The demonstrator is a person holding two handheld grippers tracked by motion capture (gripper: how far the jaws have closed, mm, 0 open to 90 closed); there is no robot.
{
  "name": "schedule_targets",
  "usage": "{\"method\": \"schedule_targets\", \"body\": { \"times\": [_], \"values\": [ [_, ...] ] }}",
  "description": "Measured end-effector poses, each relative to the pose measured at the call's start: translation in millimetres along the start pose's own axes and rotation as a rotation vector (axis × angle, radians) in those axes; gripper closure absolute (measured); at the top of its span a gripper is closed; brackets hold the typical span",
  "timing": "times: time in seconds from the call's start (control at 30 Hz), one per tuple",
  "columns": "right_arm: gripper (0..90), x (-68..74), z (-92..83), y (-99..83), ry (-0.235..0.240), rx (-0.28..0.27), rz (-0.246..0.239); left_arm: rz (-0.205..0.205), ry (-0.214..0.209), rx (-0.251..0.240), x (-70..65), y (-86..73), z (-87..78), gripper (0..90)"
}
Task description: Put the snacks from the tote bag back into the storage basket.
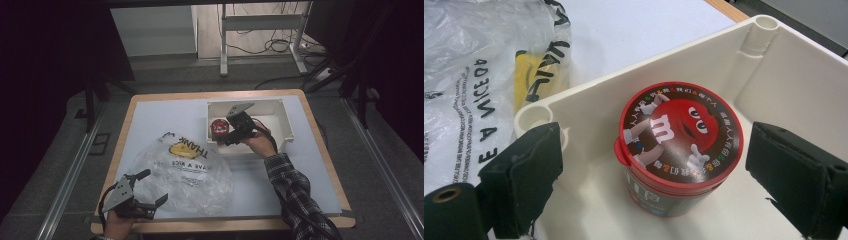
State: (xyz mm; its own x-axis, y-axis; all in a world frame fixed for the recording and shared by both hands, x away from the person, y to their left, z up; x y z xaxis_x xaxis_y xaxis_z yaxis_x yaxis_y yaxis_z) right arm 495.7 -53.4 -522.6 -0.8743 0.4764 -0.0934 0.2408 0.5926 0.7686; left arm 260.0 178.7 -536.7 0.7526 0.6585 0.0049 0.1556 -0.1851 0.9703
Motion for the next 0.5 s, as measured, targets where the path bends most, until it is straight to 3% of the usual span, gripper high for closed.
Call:
{"method": "schedule_targets", "body": {
  "times": [0.5],
  "values": [
    [8.5, 4.8, -12.9, -5.6, 0.024, -0.006, 0.001, -0.001, 0.000, -0.005, -0.1, 0.7, -1.0, 2.8]
  ]
}}
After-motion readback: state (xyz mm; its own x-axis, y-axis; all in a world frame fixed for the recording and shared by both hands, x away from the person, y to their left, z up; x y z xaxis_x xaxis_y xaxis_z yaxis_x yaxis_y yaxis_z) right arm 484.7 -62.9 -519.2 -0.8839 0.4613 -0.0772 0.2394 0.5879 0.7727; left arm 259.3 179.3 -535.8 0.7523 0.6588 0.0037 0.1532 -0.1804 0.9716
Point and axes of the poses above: each handheld gripper's, and its own axes: z roughly forward along the jaws, y roughly out of its top, x roughly to its left, the point moved 8 cm from there along z, roughly forward along the jaws, and after that the axes turned 3 degrees about -y, right-handed, at the moved point
